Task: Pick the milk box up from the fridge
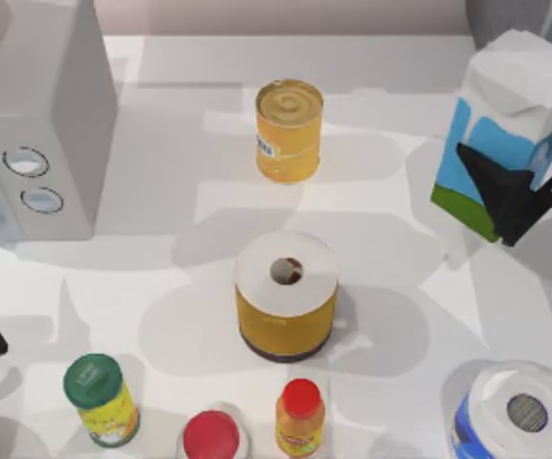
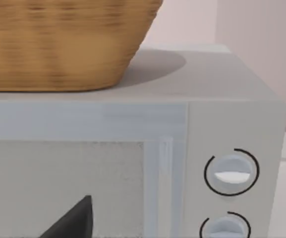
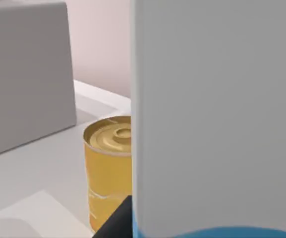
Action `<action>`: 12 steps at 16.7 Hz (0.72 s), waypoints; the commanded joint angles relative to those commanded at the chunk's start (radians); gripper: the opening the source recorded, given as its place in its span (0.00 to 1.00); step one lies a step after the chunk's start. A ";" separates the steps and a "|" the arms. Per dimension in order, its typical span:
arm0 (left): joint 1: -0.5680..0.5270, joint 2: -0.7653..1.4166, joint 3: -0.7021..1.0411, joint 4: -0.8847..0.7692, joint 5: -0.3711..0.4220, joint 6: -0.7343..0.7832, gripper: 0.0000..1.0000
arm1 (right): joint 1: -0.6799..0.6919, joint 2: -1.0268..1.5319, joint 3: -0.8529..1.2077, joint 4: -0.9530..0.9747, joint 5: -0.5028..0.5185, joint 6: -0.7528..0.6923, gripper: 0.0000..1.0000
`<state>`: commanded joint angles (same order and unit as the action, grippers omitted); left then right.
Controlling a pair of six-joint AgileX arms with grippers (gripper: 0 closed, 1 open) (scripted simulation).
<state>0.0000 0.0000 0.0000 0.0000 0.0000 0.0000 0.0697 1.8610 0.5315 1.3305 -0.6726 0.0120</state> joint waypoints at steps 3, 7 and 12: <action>0.000 0.000 0.000 0.000 0.000 0.000 1.00 | -0.005 -0.002 -0.004 -0.003 0.001 0.002 0.00; 0.000 0.000 0.000 0.000 0.000 0.000 1.00 | 0.018 0.065 0.043 0.021 0.033 0.001 0.00; 0.000 0.000 0.000 0.000 0.000 0.000 1.00 | 0.091 0.233 0.154 0.072 0.095 -0.001 0.00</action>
<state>0.0000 0.0000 0.0000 0.0000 0.0000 0.0000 0.1604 2.0943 0.6851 1.4024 -0.5772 0.0113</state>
